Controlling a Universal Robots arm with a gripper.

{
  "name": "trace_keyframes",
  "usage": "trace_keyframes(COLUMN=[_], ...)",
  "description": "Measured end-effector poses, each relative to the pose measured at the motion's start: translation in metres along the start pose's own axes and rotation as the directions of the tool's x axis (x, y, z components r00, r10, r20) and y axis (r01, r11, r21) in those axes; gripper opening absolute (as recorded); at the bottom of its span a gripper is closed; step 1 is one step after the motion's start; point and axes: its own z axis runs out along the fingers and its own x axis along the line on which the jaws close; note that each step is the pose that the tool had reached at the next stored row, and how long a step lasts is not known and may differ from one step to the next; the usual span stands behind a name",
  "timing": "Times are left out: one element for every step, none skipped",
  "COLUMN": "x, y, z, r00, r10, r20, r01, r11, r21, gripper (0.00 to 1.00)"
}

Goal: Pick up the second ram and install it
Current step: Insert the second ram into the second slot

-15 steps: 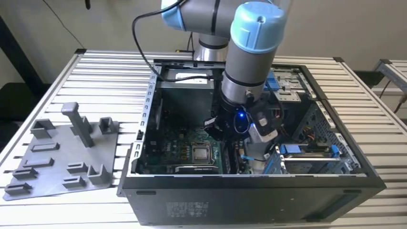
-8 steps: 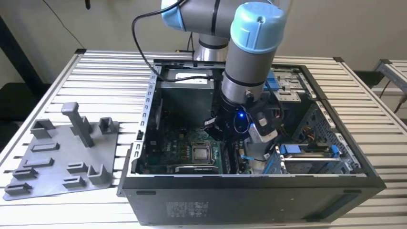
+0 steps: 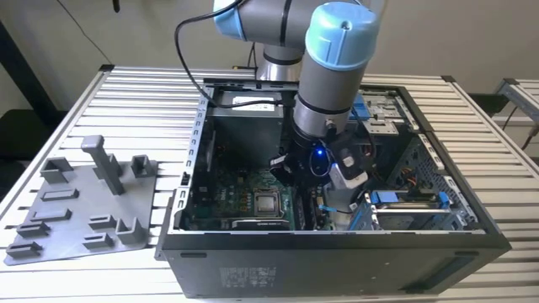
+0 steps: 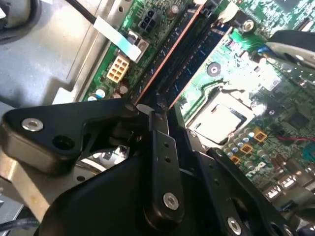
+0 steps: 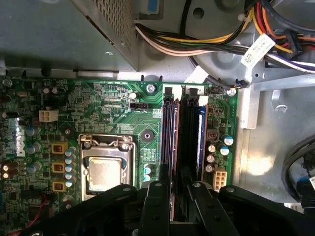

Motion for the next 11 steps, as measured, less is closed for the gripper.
trace_keyframes(x=[0.0000, 0.0001, 0.0001, 0.0002, 0.0002, 0.0003, 0.0003, 0.0003, 0.0003, 0.0003, 0.0003], y=[0.0000, 0.0000, -0.0001, -0.0001, -0.0002, -0.0002, -0.0002, -0.0002, -0.0002, -0.0002, -0.0002], z=[-0.0044, -0.0089, -0.0133, -0.0181, -0.0227, -0.0270, -0.0316, -0.0325, -0.0325, -0.0325, -0.0327], r00=[1.0000, 1.0000, 1.0000, 1.0000, 1.0000, 1.0000, 1.0000, 1.0000, 1.0000, 1.0000, 1.0000], r10=[0.000, 0.000, 0.000, 0.000, 0.000, 0.000, 0.000, 0.000, 0.000, 0.000, 0.000], r20=[0.0001, 0.0001, 0.0001, 0.0002, 0.0001, 0.0002, 0.0002, 0.0002, 0.0003, 0.0003, 0.0002], r01=[0.000, 0.000, 0.000, 0.000, 0.000, 0.000, 0.000, 0.000, 0.000, 0.000, 0.000], r11=[1.0000, 1.0000, 1.0000, 1.0000, 1.0000, 1.0000, 1.0000, 1.0000, 1.0000, 1.0000, 1.0000], r21=[0.0000, -0.0002, -0.0002, -0.0004, 0.0000, -0.0004, -0.0003, -0.0004, -0.0005, -0.0007, -0.0005], gripper=[0.22, 0.22, 0.22, 0.22, 0.22, 0.22, 0.22, 0.22, 0.22, 0.22, 0.22])
